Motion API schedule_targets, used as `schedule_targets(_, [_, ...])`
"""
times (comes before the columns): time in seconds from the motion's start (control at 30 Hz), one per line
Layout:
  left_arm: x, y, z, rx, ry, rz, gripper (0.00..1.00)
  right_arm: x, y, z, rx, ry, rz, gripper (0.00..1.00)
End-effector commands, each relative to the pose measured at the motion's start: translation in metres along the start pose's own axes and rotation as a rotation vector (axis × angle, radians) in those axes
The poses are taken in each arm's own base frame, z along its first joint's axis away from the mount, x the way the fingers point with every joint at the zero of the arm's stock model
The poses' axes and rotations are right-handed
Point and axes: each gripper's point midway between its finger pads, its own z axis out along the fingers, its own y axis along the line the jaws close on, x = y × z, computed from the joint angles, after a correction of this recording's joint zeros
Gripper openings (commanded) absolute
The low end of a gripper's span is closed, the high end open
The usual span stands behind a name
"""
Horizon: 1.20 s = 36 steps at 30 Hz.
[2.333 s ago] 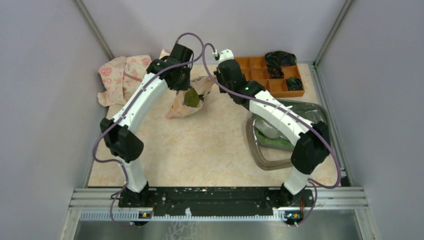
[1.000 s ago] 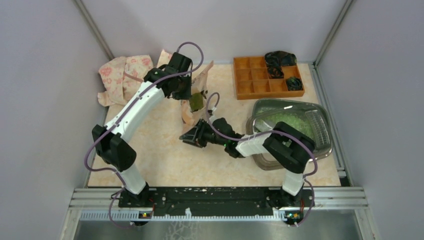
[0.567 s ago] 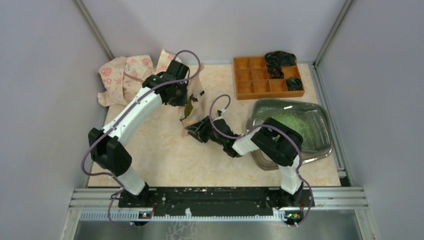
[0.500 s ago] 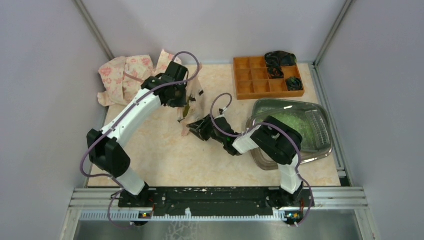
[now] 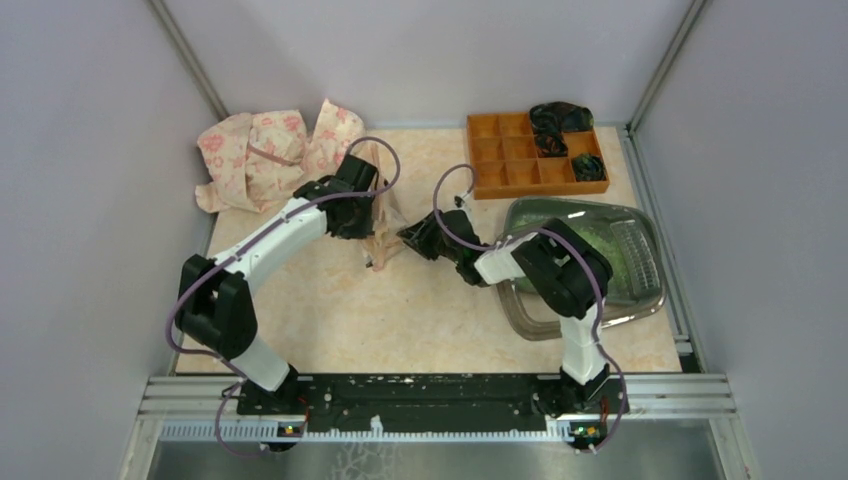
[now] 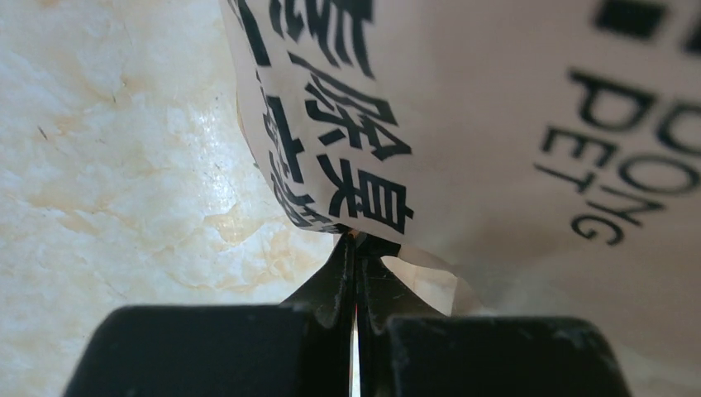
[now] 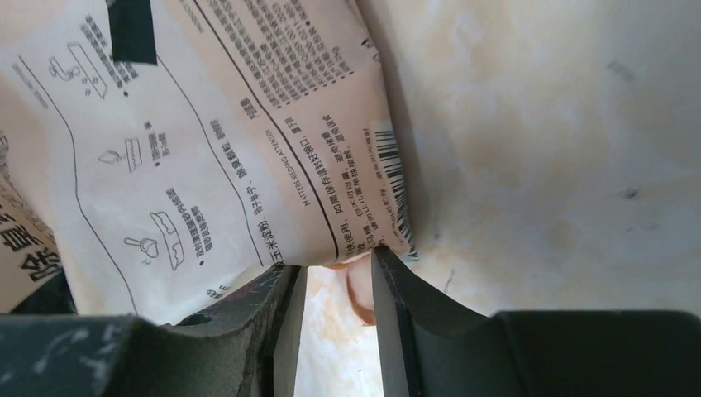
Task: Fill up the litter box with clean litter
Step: Open the cat litter bag at the center of the board.
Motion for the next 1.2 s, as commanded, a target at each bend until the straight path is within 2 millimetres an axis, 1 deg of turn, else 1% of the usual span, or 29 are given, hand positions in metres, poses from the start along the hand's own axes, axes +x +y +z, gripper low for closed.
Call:
schedule_targets(0.0, [0.009,0.011,0.004,-0.031,-0.001,-0.025,0.00,-0.035,0.036,-0.007,-0.057,-0.063,-0.173,0.32])
schedule_targets(0.07, [0.008,0.010,0.006,-0.023,-0.011,-0.038,0.00,-0.042,0.052,-0.018,-0.060,-0.070,-0.277,0.29])
schedule_targets(0.13, [0.008,0.009,0.006,-0.016,-0.015,-0.045,0.00,-0.045,0.076,-0.032,-0.094,-0.056,-0.360,0.27])
schedule_targets(0.17, [0.006,0.008,0.006,-0.013,-0.019,-0.049,0.00,-0.047,0.092,-0.041,-0.117,-0.057,-0.409,0.27])
schedule_targets(0.2, [0.004,0.007,0.005,-0.009,-0.026,-0.052,0.00,-0.046,0.099,-0.046,-0.119,-0.040,-0.455,0.28])
schedule_targets(0.27, [0.000,0.006,0.002,-0.001,-0.041,-0.060,0.00,-0.044,0.115,-0.054,-0.108,-0.012,-0.585,0.35])
schedule_targets(0.33, [-0.006,0.004,-0.001,0.009,-0.061,-0.066,0.00,-0.036,0.124,-0.059,-0.064,-0.003,-0.750,0.40])
schedule_targets(0.37, [-0.009,0.003,-0.003,0.015,-0.072,-0.071,0.00,-0.037,0.126,-0.060,-0.036,-0.030,-0.828,0.43])
schedule_targets(0.47, [-0.018,-0.002,-0.009,0.039,-0.096,-0.079,0.00,-0.029,0.128,-0.061,0.032,-0.084,-1.017,0.46])
schedule_targets(0.53, [-0.024,-0.005,-0.013,0.053,-0.107,-0.084,0.00,-0.022,0.124,-0.056,0.060,-0.074,-1.072,0.47])
schedule_targets(0.6, [-0.028,-0.007,-0.019,0.067,-0.122,-0.090,0.00,-0.017,0.120,-0.053,0.078,-0.076,-1.093,0.47])
schedule_targets(0.7, [-0.035,-0.007,-0.029,0.085,-0.147,-0.097,0.00,-0.010,0.114,-0.056,0.103,-0.114,-1.125,0.46])
schedule_targets(0.87, [-0.040,-0.007,-0.039,0.109,-0.167,-0.103,0.00,-0.021,0.114,-0.076,0.104,-0.213,-1.099,0.47])
schedule_targets(1.0, [-0.040,-0.011,-0.038,0.131,-0.160,-0.108,0.00,-0.015,0.113,-0.074,0.111,-0.198,-1.133,0.47])
schedule_targets(1.17, [-0.037,-0.012,-0.035,0.133,-0.150,-0.109,0.00,-0.010,0.123,-0.072,0.088,-0.211,-1.140,0.47])
